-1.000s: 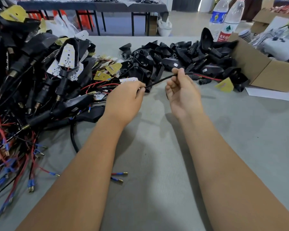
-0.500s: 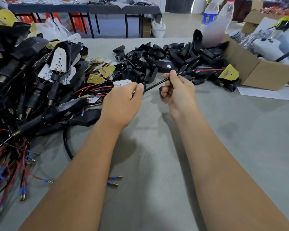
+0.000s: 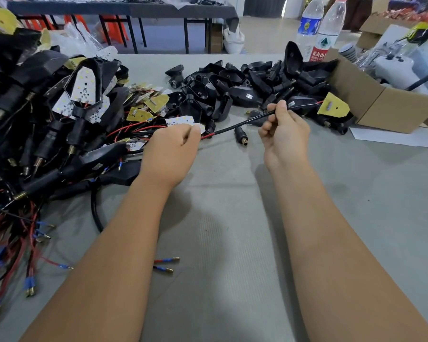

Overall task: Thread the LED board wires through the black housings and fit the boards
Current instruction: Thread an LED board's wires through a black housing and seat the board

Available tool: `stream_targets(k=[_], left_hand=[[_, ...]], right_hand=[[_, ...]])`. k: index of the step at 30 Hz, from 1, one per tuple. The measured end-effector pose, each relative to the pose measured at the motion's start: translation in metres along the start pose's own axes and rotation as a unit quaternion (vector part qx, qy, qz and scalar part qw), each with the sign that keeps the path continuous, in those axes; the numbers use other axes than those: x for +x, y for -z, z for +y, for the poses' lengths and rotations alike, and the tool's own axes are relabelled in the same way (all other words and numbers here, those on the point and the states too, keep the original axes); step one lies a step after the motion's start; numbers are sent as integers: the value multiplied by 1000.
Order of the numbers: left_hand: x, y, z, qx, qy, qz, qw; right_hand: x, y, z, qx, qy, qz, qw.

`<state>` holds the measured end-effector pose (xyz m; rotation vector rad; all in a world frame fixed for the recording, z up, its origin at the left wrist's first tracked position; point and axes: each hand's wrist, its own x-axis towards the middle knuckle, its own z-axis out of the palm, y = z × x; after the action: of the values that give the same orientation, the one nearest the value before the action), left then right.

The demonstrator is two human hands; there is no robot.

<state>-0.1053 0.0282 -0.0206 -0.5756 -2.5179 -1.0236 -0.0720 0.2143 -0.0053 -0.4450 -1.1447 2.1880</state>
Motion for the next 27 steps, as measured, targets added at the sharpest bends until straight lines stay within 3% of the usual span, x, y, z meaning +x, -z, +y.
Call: stream_targets(k=[8, 10, 12, 14, 16, 18, 20, 22, 24, 27], left_hand=[[-5, -15, 15, 67, -88, -90, 990], [-1, -23, 23, 21, -60, -121, 991], [5, -31, 30, -58, -3, -128, 990], [14, -39, 36, -152, 53, -119, 980], [25, -45, 42, -251, 111, -107, 956], [37, -50, 47, -302, 147, -104, 936], [47, -56, 48, -315, 158, -111, 929], [53, -62, 47, -322, 163, -114, 926], [54, -65, 43, -336, 173, -118, 918], [52, -65, 36, -339, 181, -122, 915]], right_hand=[[4, 2, -7, 51, -4, 23, 998], [9, 0, -8, -13, 10, -9, 1000], [18, -1, -8, -148, 34, -39, 988], [33, 2, -9, -306, 95, -58, 946], [52, 8, -14, -483, 168, -51, 858], [72, 13, -23, -623, 185, -29, 759], [90, 16, -30, -689, 177, 20, 703], [105, 20, -34, -689, 130, 68, 710], [114, 22, -32, -674, 41, 69, 735], [112, 20, -21, -713, -3, 35, 700]])
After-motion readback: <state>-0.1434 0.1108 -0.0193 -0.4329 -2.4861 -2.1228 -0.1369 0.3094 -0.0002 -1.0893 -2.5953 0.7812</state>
